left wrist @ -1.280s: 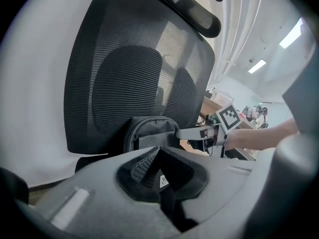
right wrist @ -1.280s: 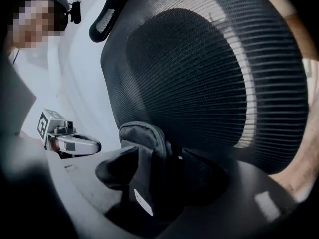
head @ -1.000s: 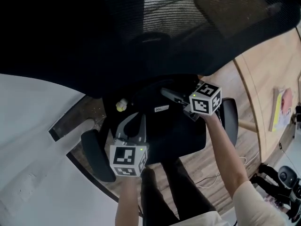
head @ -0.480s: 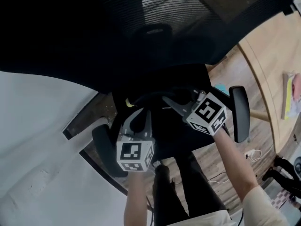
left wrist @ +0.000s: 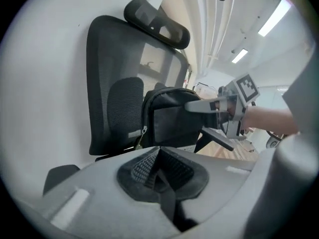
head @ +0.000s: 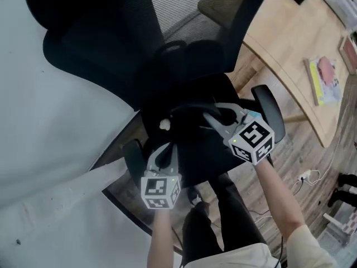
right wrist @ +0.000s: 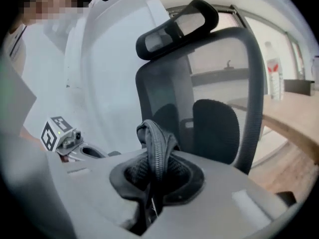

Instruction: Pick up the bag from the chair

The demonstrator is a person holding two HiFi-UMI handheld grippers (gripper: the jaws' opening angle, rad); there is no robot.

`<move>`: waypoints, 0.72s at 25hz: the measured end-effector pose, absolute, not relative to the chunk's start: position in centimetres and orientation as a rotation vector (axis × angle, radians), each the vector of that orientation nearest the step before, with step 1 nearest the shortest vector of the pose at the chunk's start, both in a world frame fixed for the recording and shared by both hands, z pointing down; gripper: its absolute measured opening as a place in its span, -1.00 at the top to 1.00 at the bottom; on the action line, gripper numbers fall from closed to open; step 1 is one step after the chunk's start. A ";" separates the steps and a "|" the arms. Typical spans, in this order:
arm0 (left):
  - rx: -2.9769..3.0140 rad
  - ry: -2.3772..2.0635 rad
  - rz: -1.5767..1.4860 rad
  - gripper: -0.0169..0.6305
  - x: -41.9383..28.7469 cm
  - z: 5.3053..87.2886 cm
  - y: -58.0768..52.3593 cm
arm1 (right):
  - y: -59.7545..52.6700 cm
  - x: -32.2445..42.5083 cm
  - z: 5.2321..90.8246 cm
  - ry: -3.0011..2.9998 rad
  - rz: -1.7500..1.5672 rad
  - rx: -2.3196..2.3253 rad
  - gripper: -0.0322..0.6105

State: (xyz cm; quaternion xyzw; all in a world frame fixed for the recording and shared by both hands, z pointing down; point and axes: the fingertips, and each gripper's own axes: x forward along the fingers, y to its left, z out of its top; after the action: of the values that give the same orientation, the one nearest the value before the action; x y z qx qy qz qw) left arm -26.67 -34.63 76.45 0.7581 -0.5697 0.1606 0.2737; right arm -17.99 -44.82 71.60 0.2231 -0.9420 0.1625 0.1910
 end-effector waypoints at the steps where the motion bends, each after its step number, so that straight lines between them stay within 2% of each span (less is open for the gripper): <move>1: 2.052 -1.529 0.441 0.93 -26.5 75.4 -33.6 | -44.3 -17.2 70.1 -2.647 0.454 0.667 0.80; 10: 2.220 -1.491 0.358 0.93 -23.1 60.8 -25.6 | -38.0 -4.7 53.9 -2.583 0.363 1.116 0.80; 18: 2.390 -1.359 0.324 0.93 -13.2 51.1 -22.1 | -29.3 7.7 43.3 -2.497 0.383 1.514 0.80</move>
State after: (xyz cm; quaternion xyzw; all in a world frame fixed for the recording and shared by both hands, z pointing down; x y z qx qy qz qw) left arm -13.21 -22.08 51.10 0.8484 -0.4823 0.1151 0.1855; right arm 7.66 -29.27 43.34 0.5116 -0.8437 0.1296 0.0982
